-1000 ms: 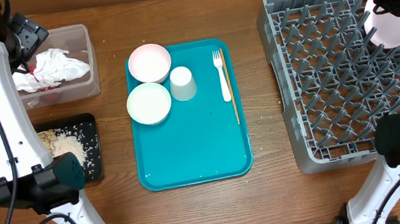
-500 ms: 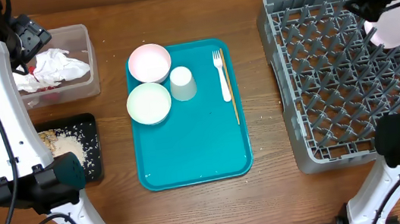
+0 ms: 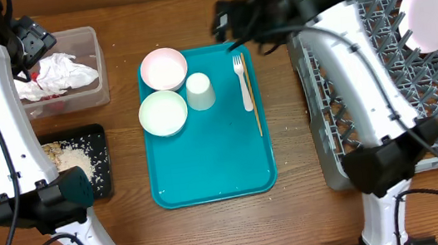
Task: Sort waste into correct bins and load items into the dishwasher rack
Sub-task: 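Reach the right gripper toward the white bowls on the teal tray, then lower the right gripper onto the white cup and grasp it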
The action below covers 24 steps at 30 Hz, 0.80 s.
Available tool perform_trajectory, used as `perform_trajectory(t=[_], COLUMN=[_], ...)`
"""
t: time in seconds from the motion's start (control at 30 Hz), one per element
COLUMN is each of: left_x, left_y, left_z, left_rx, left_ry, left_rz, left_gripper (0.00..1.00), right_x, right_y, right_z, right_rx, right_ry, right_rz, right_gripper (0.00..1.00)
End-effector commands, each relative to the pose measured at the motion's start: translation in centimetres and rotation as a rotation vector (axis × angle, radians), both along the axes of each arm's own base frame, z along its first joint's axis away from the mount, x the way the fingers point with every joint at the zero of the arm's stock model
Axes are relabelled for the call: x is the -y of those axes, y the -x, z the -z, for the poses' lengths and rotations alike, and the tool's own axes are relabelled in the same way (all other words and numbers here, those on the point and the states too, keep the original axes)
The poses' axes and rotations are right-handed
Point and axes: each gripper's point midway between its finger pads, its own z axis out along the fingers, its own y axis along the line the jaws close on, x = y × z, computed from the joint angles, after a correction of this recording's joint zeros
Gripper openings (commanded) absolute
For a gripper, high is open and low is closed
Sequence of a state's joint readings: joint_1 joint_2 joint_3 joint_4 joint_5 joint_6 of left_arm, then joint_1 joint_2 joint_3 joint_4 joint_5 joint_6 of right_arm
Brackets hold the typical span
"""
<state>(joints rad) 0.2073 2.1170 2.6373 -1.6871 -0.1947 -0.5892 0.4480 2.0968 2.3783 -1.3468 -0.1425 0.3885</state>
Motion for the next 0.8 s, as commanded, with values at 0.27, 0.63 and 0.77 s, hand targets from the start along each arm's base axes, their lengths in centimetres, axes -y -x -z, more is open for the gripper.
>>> perform_trajectory(t=[0.27, 0.63, 0.77], left_x=[0.0, 0.0, 0.0], left_y=[0.0, 0.0, 0.0], left_z=[0.3, 0.3, 0.3], left_rx=[-0.027, -0.027, -0.028], left_ry=[-0.028, -0.027, -0.026], left_rz=[0.047, 0.046, 0.046], left_gripper=[1.00, 1.00, 1.00], right_x=[-4.7, -9.1, -10.2], right_y=[-0.1, -0.2, 0.4], right_z=[6.5, 14.4, 16.6], right_rx=[0.067, -0.020, -0.054], right_ry=[0.231, 0.161, 0.161], right_rz=[-0.029, -0.176, -0.228], right_gripper=[1.00, 1.00, 1.00])
